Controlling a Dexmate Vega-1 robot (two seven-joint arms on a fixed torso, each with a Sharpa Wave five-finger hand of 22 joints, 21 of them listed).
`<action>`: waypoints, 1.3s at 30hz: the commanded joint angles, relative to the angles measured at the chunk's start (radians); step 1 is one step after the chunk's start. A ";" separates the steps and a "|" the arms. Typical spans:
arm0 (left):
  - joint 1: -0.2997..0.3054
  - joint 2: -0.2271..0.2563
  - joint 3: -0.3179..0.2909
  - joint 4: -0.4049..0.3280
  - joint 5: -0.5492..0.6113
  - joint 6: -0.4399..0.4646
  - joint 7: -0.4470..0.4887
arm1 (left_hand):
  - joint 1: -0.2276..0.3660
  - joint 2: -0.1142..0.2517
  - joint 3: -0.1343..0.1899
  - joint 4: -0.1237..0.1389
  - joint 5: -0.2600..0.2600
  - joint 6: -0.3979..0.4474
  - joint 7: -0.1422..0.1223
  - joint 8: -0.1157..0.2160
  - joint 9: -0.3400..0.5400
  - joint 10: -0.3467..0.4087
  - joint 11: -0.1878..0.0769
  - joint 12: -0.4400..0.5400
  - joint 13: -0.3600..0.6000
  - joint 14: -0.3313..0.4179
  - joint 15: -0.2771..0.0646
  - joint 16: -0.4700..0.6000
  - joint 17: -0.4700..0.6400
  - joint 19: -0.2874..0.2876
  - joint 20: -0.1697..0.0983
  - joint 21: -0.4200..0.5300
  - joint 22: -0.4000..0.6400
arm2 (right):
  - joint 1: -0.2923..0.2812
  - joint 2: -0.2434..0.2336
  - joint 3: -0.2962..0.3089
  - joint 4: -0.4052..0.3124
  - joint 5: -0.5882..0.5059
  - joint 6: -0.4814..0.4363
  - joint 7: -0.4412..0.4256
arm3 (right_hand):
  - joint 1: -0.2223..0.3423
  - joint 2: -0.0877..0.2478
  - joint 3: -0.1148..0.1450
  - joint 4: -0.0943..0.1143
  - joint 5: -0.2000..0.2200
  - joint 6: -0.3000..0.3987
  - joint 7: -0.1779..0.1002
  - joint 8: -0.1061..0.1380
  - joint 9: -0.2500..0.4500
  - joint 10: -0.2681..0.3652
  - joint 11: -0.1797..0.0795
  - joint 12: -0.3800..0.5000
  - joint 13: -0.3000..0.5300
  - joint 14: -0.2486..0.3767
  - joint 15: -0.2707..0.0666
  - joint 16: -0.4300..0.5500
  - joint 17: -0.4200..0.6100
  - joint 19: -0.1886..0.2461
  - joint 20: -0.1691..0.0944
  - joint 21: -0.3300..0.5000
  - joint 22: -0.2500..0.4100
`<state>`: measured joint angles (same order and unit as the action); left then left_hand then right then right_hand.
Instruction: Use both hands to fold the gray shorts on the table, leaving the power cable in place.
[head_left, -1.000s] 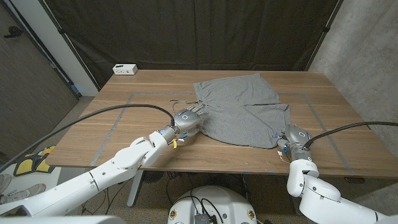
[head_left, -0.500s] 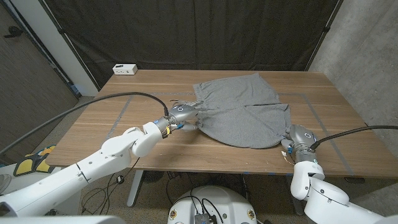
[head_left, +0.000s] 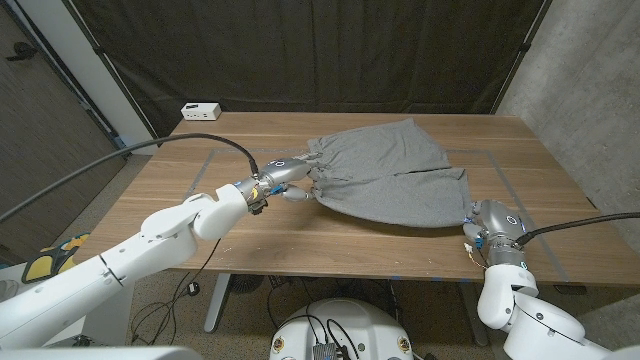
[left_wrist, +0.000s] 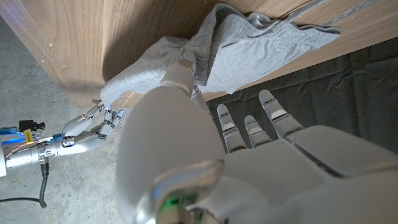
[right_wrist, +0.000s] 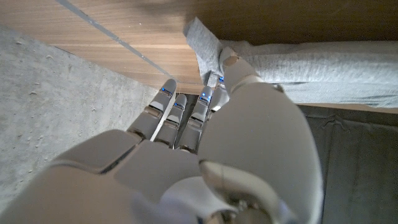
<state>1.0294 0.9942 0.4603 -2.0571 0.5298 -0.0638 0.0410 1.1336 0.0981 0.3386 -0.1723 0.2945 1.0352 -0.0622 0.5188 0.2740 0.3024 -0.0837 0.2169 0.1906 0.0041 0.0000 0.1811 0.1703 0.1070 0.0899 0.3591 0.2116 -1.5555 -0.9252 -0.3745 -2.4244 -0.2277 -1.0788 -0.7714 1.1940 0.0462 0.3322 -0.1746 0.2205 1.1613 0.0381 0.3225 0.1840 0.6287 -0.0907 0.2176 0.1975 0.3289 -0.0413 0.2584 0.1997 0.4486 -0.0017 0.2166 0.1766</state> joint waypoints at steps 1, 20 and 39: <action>0.031 0.029 -0.083 -0.018 -0.139 -0.038 -0.018 | -0.001 -0.012 0.015 0.000 0.022 0.105 0.119 0.027 0.150 0.006 0.006 0.000 0.003 -0.005 0.003 0.002 0.002 -0.006 0.001 0.005 0.005 | -0.091 0.033 0.092 -0.019 -0.042 0.074 -0.070 | 0.007 0.000 0.010 0.000 -0.004 0.008 0.015 0.004 0.005 0.009 0.003 0.000 0.004 0.015 -0.124 -0.004 0.003 0.003 0.007 0.000 0.003; 0.147 0.039 -0.203 -0.059 -0.052 0.042 0.152 | -0.003 -0.017 0.037 0.006 0.069 0.059 0.110 0.033 0.181 0.001 0.003 -0.005 0.004 -0.006 0.007 0.002 0.003 -0.004 0.006 0.012 0.007 | -0.121 0.024 0.140 -0.049 -0.135 0.098 -0.033 | 0.006 -0.003 0.027 0.006 -0.013 0.031 0.036 0.012 0.014 0.017 0.003 -0.003 0.005 0.019 -0.128 -0.011 0.005 0.002 0.005 -0.003 0.003; 0.044 -0.026 -0.165 0.003 0.021 0.024 0.218 | -0.027 -0.028 0.038 0.015 0.081 0.028 0.084 0.021 0.184 -0.001 -0.002 -0.007 0.005 0.002 0.006 0.001 -0.002 0.001 0.009 0.020 0.009 | -0.262 0.094 0.257 -0.096 -0.209 0.182 -0.024 | -0.005 -0.027 0.052 0.005 0.020 0.079 0.061 0.051 0.041 0.032 0.016 -0.003 0.009 0.023 -0.126 -0.021 0.008 -0.015 0.011 -0.011 0.002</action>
<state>1.1273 0.9983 0.2738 -2.0807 0.5049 -0.0381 0.2251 1.1192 0.0705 0.3731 -0.1600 0.3707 1.0101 -0.0366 0.5448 0.2759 0.3001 -0.0784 0.2100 0.1933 0.0042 0.0000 0.1811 0.1674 0.1072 0.0930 0.3707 0.2163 -1.7398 -0.8719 -0.1857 -2.4936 -0.3927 -0.9354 -0.8077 1.1885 0.0297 0.3760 -0.1695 0.2321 1.1668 0.0358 0.3632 0.1928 0.6505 -0.0767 0.2177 0.2026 0.3394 -0.0411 0.2399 0.2025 0.4375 0.0093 0.2090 0.1769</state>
